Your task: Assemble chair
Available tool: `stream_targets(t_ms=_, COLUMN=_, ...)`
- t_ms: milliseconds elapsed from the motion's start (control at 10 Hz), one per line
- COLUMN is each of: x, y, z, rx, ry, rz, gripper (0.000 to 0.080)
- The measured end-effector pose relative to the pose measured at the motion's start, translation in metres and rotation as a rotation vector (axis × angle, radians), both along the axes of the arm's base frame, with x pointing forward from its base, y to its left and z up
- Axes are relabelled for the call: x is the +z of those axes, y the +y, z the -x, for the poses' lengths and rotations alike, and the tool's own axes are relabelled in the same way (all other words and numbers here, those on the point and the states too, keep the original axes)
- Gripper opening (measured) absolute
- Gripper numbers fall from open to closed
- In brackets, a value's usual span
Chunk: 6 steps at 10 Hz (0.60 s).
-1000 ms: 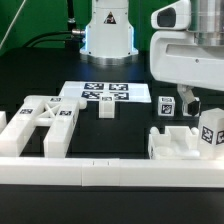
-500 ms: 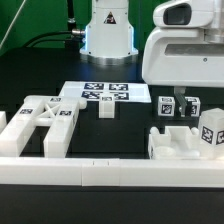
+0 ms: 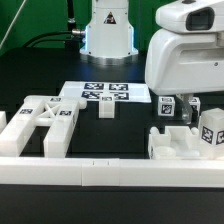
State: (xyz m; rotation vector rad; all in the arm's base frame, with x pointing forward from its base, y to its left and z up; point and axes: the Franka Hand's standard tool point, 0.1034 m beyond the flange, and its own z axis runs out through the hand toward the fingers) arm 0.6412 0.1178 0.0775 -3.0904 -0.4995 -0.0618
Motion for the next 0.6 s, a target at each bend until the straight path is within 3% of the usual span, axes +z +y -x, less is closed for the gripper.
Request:
stream_targets(t_ms=300, x=-0.0019, y=-0.0006, z=0.0004, rx=0.02, ry=0.004, rz=0.001, gripper=0.0619)
stream_targets(t_ms=500, x=-0.0022, y=-0.0006, z=0.0005, rx=0.008, ry=0.004, rz=0.0, gripper=0.0285)
stream_targets(t_ms=600, x=-0.0023, y=-0.0006, z=0.0005, rx=-0.009, ry=0.005, rz=0.0, gripper=0.0285)
